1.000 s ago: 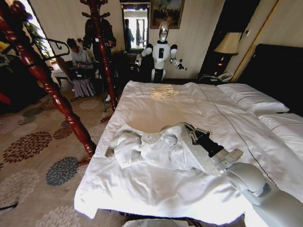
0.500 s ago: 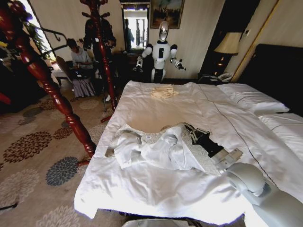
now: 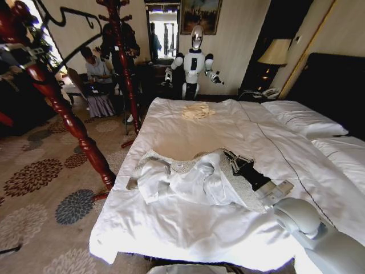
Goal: Pick up the clothes from the bed and hang them on the clothes hanger.
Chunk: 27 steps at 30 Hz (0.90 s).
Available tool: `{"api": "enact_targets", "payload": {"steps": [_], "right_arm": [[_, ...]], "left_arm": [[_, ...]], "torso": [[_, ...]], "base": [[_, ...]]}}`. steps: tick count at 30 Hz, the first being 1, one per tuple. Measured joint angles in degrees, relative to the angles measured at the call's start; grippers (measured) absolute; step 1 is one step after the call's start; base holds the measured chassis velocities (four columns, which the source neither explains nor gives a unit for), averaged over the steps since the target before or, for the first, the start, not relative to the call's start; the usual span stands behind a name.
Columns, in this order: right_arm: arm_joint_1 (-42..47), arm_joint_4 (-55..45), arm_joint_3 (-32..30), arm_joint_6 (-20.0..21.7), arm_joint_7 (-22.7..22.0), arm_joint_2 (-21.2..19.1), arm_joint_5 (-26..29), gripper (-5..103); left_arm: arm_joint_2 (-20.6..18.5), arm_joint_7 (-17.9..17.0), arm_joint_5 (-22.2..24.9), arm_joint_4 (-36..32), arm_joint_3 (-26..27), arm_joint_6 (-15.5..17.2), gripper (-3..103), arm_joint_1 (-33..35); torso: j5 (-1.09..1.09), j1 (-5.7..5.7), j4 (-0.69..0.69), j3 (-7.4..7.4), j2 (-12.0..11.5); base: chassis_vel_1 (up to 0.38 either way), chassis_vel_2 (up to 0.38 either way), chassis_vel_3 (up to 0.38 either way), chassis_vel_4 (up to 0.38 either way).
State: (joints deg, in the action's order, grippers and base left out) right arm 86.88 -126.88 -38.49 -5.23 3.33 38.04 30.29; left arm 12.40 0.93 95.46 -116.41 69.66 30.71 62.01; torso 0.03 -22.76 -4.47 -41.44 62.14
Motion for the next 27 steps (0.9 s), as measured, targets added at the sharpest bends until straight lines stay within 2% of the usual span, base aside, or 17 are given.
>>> {"api": "enact_targets", "payload": {"steps": [3, 6, 7, 9, 11, 12, 13, 16, 22, 23, 27], "right_arm": [[-0.13, 0.12, -0.19, -0.01, -0.29, 0.28, 0.22, 1], [-0.5, 0.06, -0.68, 0.94, -2.72, 0.66, 0.77, 1], [-0.5, 0.06, -0.68, 0.94, -2.72, 0.66, 0.77, 1], [-0.98, -0.66, -1.22, 4.99, -8.39, 0.71, 2.33, 1], [-1.18, -1.05, -1.43, 7.1, -11.15, 0.61, 3.33, 1], [-1.18, -1.05, -1.43, 7.1, -11.15, 0.61, 3.33, 1], [-1.36, -1.53, -1.83, 9.35, -14.41, 0.42, 4.6, 1], [-1.32, -2.03, -2.56, 12.37, -19.24, 0.32, 6.87, 1], [-1.39, -1.75, -2.7, 14.33, -23.27, 0.64, 8.48, 1], [-2.0, -1.33, -2.45, 15.57, -24.79, 0.64, 9.2, 1], [-2.67, -0.74, -2.34, 17.25, -26.72, 0.49, 11.04, 1]], "left_arm": [[1.87, 0.98, 0.31, -2.59, -0.7, -0.43, 2, 1.97], [5.98, 3.31, 1.04, -6.39, -3.48, -0.43, 2, 4.79], [5.98, 3.31, 1.04, -6.39, -3.48, -0.43, 2, 4.79], [10.14, 5.66, -0.29, -9.2, -8.23, -0.42, 2, 6.79], [11.8, 6.77, -1.2, -9.99, -10.73, -0.42, 2, 7.16], [11.8, 6.77, -1.2, -9.99, -10.73, -0.42, 2, 7.16], [13.42, 8.11, -2.29, -10.5, -13.26, -0.45, 2, 7.31], [16.01, 10.71, -3.63, -11.42, -16.22, -0.52, 2, 7.48], [17.88, 13.46, -3.26, -12.66, -17.3, 2.01, 2, 9.49], [18.57, 15.02, -3.79, -12.67, -18.76, 2.92, 2, 10.15], [18.94, 16.45, -4.74, -12.96, -21.04, 3.49, 2, 10.56]], "torso": [[0.0, 0.0, 0.01, 0.0, 0.0], [-0.02, 0.0, -0.01, 0.0, 0.0], [-0.02, 0.0, -0.01, 0.0, 0.0], [-0.02, 0.0, 0.01, 0.0, 0.0], [-0.03, 0.0, 0.0, 0.0, 0.0], [-0.03, 0.0, 0.0, 0.0, 0.0], [-0.02, 0.0, 0.0, 0.0, 0.0], [-0.03, 0.0, 0.0, 0.0, 0.0], [0.0, 0.0, 0.0, 0.0, 0.0], [-0.02, 0.0, 0.01, 0.0, 0.0], [-0.02, 0.0, 0.0, 0.0, 0.0]], "base": [[0.0, 0.0, 0.0, 0.0], [0.0, 0.0, 0.0, 0.0], [0.0, 0.0, 0.0, 0.0], [0.0, 0.0, 0.0, 0.0], [0.0, 0.0, 0.0, 0.0], [0.0, 0.0, 0.0, 0.0], [0.0, 0.0, 0.0, 0.0], [0.0, 0.0, 0.0, 0.0], [0.0, 0.0, 0.0, 0.0], [0.0, 0.0, 0.0, 0.0], [0.0, 0.0, 0.0, 0.0]]}}
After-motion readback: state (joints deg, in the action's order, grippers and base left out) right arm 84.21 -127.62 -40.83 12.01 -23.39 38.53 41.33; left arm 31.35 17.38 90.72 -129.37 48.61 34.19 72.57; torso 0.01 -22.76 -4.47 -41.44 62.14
